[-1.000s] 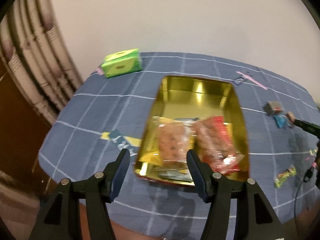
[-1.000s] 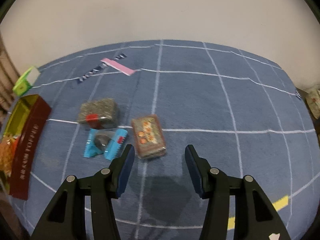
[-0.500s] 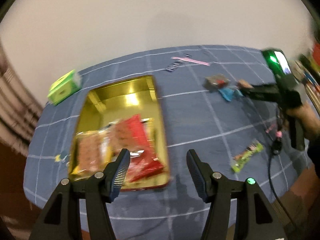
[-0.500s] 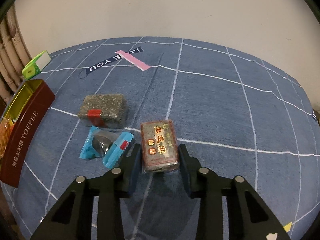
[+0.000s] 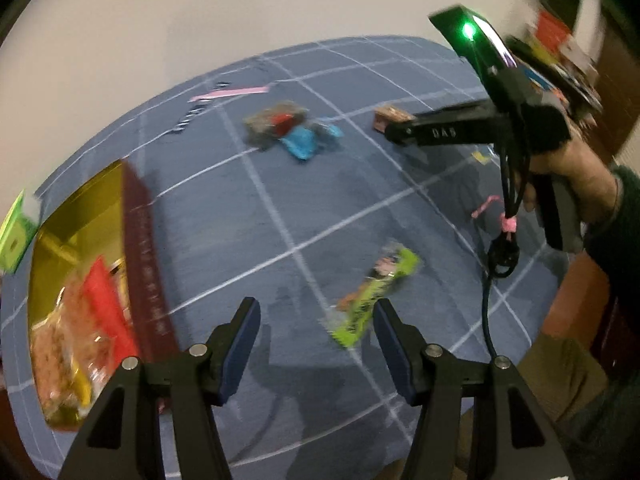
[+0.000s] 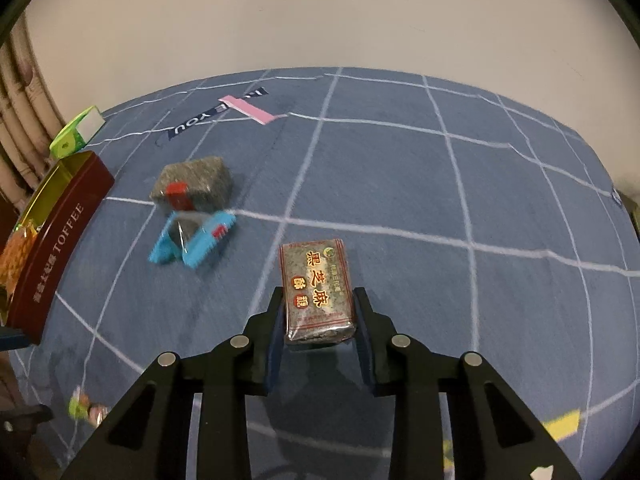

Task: Organize snacks
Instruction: 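Grasp the green-and-white candy bar with the left gripper while the right gripper holds the brown packet, then carry the green-and-white candy bar over the tin with the left gripper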

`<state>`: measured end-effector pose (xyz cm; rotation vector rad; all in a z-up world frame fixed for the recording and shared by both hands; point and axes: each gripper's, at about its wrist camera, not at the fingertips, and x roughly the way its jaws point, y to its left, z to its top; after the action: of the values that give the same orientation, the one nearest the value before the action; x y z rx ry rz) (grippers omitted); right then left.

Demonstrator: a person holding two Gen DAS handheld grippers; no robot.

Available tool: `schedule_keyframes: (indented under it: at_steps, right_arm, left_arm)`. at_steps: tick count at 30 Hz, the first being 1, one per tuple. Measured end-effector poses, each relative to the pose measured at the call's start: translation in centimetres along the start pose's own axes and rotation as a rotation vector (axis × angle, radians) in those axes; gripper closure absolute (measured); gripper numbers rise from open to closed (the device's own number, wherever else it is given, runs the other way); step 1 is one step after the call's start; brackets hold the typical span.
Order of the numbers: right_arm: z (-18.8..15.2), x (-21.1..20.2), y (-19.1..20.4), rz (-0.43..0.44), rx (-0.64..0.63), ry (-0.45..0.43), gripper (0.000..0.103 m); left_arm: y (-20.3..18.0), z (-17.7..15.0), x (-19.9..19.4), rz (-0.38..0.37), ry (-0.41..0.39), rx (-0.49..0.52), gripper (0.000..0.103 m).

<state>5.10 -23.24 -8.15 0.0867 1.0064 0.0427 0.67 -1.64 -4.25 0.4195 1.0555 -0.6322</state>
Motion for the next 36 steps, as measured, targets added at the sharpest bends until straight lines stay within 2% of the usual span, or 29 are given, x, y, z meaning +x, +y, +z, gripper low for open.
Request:
schedule_keyframes:
  at_steps: [5, 9, 20, 23, 28, 31, 33, 36]
  right_arm:
    - [-1.6, -1.2, -1.0, -0.003, 0.027, 0.015, 0.074]
    - [-2.3, -1.7, -1.5, -0.001, 0.043, 0.021, 0.074]
    - [-2.6, -1.9, -1.5, -0.003, 0.046, 0.015, 0.074]
    - [-2.7, -1.9, -1.6, -0.001, 0.046, 0.013, 0.074]
    - [-2.7, -1.9, -1.6, -0.002, 0.043, 0.012, 0.073]
    - [-2.7, -1.9, -1.6, -0.002, 0.045, 0.012, 0.073]
    - [-2.7, -1.9, -1.5, -0.002, 0.042, 0.01, 0.073]
    - [-2.7, -1.9, -1.6, -0.002, 0.042, 0.009, 0.073]
  left_arm:
    - [-1.8, 0.7, 1.6, -0.053, 0.046, 0.094, 0.043]
    - [-2.5, 1.5, 3.1, -0.062, 0.071, 0.133, 0.043]
    - [-1.1, 3.0, 4.1, -0.098, 0.05, 0.053, 0.044]
    - [-1.1, 2.9, 4.2, -0.098, 0.062, 0.047, 0.061]
    - [-1.6, 2.4, 4.3, -0.073, 0.079, 0.04, 0.062]
    - [-2.1, 2.5, 4.4, -0.084, 0.083, 0.027, 0.062]
    - [-2.6, 2.6, 4.5, -0.07, 0.087, 0.039, 0.079]
    - [-3.0, 2.8, 4.7, -0.052, 0.091, 0.042, 0.08]
